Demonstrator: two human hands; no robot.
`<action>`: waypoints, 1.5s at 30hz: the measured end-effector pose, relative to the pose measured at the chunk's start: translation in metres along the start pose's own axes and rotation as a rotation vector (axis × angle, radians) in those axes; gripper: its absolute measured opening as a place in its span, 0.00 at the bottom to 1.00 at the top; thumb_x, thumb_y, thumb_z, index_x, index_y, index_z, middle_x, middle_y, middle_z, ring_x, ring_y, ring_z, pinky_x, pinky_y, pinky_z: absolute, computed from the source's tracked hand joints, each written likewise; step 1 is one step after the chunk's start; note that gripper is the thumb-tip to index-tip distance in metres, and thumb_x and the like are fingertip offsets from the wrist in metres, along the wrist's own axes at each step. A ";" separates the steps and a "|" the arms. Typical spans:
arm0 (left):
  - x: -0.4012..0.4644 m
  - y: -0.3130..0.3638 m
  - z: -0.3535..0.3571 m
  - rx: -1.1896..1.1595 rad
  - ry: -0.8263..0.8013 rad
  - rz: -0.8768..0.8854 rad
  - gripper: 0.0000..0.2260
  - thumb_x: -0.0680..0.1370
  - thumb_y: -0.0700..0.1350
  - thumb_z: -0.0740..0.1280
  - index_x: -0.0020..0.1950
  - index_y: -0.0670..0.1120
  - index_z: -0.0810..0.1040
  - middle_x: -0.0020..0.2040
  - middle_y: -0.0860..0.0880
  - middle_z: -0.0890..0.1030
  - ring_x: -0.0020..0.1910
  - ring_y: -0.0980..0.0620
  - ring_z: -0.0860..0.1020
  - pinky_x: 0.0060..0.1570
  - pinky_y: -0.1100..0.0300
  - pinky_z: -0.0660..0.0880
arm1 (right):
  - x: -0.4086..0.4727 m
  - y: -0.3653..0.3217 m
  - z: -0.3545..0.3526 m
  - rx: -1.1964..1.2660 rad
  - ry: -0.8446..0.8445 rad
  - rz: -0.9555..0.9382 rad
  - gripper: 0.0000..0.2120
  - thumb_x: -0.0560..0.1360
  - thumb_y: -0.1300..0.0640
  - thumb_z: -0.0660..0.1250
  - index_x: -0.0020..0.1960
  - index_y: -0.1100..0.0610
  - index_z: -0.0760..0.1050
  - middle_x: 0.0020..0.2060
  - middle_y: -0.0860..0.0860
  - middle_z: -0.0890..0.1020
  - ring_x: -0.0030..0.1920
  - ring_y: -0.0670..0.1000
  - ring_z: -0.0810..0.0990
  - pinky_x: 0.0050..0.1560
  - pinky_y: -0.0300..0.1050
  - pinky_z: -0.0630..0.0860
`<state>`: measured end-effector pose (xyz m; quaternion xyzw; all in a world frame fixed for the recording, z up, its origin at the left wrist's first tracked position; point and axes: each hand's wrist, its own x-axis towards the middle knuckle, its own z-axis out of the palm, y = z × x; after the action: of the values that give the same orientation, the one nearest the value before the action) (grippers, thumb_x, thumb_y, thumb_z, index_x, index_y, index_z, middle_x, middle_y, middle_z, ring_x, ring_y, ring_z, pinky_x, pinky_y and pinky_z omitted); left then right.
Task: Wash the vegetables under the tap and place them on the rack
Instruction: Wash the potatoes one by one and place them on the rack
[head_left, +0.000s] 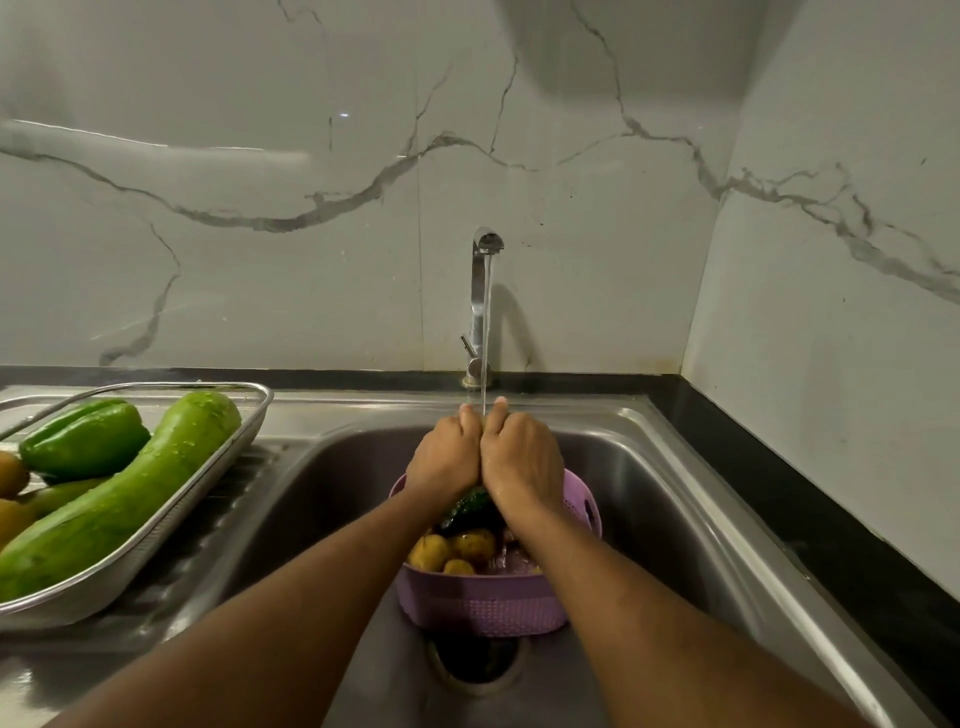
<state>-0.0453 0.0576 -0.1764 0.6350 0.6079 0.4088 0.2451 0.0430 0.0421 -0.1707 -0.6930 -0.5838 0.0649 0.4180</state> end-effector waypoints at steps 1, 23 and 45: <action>0.002 -0.004 0.003 0.000 -0.031 -0.028 0.23 0.87 0.57 0.48 0.47 0.47 0.77 0.45 0.47 0.82 0.44 0.51 0.81 0.52 0.50 0.79 | -0.001 0.004 -0.001 -0.041 0.018 -0.102 0.27 0.87 0.44 0.47 0.44 0.55 0.78 0.37 0.49 0.79 0.38 0.48 0.77 0.39 0.43 0.71; -0.019 -0.015 0.003 0.064 -0.028 0.256 0.19 0.85 0.62 0.47 0.63 0.52 0.68 0.48 0.51 0.82 0.46 0.53 0.82 0.51 0.46 0.80 | 0.011 0.004 -0.014 0.145 -0.182 0.230 0.22 0.87 0.48 0.50 0.51 0.58 0.78 0.47 0.54 0.81 0.42 0.48 0.78 0.37 0.42 0.69; -0.016 -0.020 -0.022 0.382 0.040 0.515 0.18 0.85 0.59 0.47 0.54 0.53 0.73 0.42 0.54 0.78 0.39 0.54 0.77 0.46 0.51 0.76 | 0.004 0.004 -0.015 0.452 -0.668 0.599 0.27 0.85 0.40 0.48 0.45 0.57 0.76 0.28 0.51 0.74 0.23 0.47 0.66 0.23 0.39 0.63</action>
<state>-0.0737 0.0409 -0.1838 0.7944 0.4976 0.3483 -0.0024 0.0556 0.0379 -0.1623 -0.6638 -0.4325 0.5251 0.3109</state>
